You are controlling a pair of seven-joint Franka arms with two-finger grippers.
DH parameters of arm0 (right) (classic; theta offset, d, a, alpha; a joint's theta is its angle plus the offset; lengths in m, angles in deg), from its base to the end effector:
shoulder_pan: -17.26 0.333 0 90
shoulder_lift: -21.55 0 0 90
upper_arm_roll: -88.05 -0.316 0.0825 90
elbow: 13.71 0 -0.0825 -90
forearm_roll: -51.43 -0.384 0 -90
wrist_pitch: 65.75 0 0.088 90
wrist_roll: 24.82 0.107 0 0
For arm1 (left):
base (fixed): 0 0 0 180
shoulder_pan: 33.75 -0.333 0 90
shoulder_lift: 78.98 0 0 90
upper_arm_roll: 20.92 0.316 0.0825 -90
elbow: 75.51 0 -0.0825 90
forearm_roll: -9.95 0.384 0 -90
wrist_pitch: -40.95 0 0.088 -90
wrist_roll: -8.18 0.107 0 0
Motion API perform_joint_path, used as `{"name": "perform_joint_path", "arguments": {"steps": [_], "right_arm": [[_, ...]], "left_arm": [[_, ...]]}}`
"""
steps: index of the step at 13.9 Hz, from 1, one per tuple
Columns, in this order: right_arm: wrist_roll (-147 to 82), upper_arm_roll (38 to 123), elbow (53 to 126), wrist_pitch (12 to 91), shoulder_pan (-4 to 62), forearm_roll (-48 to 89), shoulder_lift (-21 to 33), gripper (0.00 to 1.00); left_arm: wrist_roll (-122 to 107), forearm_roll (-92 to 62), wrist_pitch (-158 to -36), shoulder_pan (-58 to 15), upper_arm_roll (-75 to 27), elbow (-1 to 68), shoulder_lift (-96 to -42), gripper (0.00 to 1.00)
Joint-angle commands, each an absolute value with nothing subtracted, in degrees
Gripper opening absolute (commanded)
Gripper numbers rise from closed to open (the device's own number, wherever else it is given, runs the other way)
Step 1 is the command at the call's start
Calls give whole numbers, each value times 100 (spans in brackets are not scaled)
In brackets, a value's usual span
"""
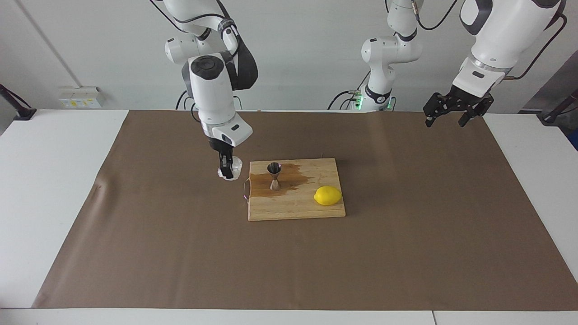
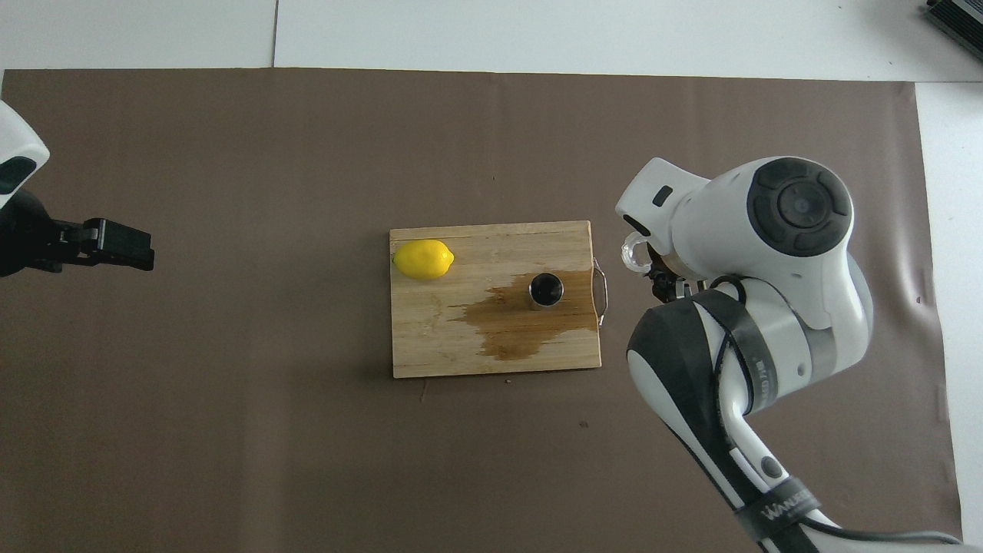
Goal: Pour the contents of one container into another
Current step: 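Lift the white cup with the right gripper above the metal cup, then tilt the white cup with the right gripper to pour into the metal cup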
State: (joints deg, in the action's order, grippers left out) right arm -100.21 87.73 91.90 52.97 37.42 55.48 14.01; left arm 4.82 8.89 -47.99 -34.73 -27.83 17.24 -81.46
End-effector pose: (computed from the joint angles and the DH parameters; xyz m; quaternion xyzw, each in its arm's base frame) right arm 0.5698 0.2088 0.4625 0.6573 0.7514 0.0286 0.0503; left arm 0.5355 -0.0591 0.6238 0.9997 -0.0224 -0.0123 0.0057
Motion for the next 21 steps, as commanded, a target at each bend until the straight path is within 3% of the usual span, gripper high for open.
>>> {"name": "perform_joint_path", "arguments": {"steps": [1,11,21], "right_arm": [[-9725,8788,8519,4887,4045,5880,925,0],[-9285,8726,8394,4385,4819,7067,652,0],[-9276,8718,8333,3928,4952,7419,661,0]], "left_arm": [[458,889,-4414,-3393,-2751,1599,-8232,100],[397,863,-4289,-3454,-2751,1695,-8320,100],[397,863,-4289,-3454,-2751,1703,-8320,100]]}}
